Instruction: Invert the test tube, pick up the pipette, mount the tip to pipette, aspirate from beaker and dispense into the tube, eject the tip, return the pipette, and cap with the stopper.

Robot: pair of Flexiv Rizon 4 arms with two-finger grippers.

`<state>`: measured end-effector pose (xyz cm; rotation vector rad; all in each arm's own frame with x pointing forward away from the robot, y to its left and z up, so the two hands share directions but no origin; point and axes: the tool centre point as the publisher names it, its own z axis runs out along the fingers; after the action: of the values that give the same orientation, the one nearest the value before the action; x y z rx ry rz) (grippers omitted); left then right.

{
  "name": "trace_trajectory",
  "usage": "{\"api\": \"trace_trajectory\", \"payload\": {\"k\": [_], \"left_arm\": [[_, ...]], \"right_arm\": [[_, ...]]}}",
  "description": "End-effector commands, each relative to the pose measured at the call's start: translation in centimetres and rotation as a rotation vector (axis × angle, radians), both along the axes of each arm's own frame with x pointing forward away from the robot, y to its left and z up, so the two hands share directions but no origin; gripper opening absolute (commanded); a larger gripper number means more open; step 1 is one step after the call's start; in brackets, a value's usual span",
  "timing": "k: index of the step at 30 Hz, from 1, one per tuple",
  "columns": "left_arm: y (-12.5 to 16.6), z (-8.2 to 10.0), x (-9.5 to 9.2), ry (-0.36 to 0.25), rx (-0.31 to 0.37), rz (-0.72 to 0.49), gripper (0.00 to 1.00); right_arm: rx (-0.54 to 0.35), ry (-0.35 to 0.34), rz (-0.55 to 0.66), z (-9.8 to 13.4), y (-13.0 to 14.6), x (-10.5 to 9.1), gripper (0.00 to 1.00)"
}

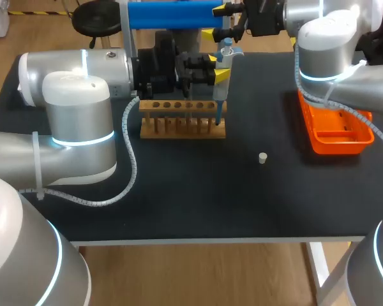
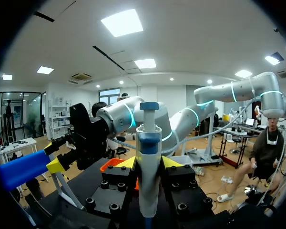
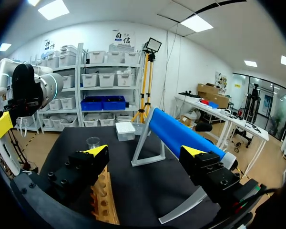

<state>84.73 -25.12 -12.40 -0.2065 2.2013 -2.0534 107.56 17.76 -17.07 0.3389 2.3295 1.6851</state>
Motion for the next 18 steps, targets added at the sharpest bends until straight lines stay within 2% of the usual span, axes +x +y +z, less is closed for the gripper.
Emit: {"api": "trace_trajectory", "payload": {"k": [1,7,13,18], "left_arm": [[0.0,0.1,-0.1,0.0,0.001,0.002,0.0],[0.6,-0.1,-0.2,0.015,0.026,0.018,0.0],[4.2,0.4,-0.2,0.036,0.103,0.094,0.0],[7.5,0.9,0.6,0.036,0.154,0.164,0.0]], "right_arm": [[0.0,-0.001,-0.003,0.0,0.0,-0.1,1.0],[0.0,-0.001,-0.003,0.0,0.0,-0.1,1.0],[0.0,-0.001,-0.003,0.0,0.0,-0.1,1.0],[0.0,-0.001,-0.003,0.0,0.0,-0.1,1.0]]}}
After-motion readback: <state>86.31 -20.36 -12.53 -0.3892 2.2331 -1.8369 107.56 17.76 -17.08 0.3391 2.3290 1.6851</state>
